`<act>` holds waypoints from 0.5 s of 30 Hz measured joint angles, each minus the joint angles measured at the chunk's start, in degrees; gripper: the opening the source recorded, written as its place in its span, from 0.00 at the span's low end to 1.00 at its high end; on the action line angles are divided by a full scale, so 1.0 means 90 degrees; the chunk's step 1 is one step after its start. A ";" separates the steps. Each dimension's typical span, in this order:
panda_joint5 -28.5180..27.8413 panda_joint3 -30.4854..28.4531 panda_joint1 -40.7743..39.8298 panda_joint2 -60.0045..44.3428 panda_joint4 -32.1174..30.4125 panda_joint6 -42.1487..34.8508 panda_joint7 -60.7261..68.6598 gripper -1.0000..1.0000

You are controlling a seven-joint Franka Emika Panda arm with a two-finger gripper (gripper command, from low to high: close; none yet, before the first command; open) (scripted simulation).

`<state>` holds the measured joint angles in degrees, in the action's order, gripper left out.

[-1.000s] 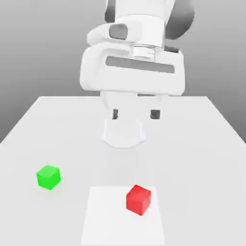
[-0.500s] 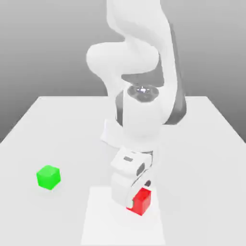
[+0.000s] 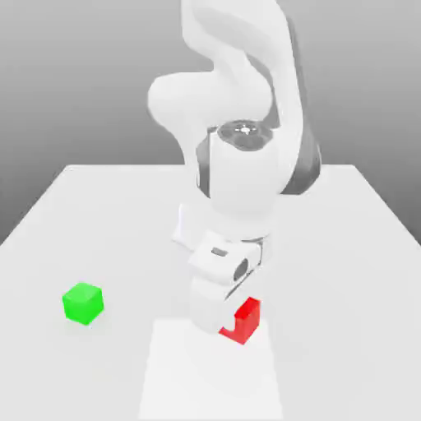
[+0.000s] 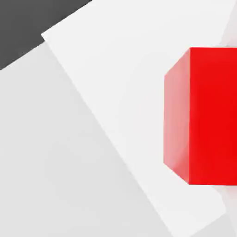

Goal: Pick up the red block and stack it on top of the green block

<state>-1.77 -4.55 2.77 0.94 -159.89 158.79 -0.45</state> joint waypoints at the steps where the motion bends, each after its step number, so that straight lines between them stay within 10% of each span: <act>1: -0.0083 -0.0163 -0.0321 0.0099 -0.0039 -0.0062 -0.0281 0.00; 15: 0.0046 -0.1629 -0.2740 0.0069 -0.0403 0.0355 -0.2803 0.00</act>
<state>-1.35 -19.21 -21.89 1.56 -163.51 161.99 -25.67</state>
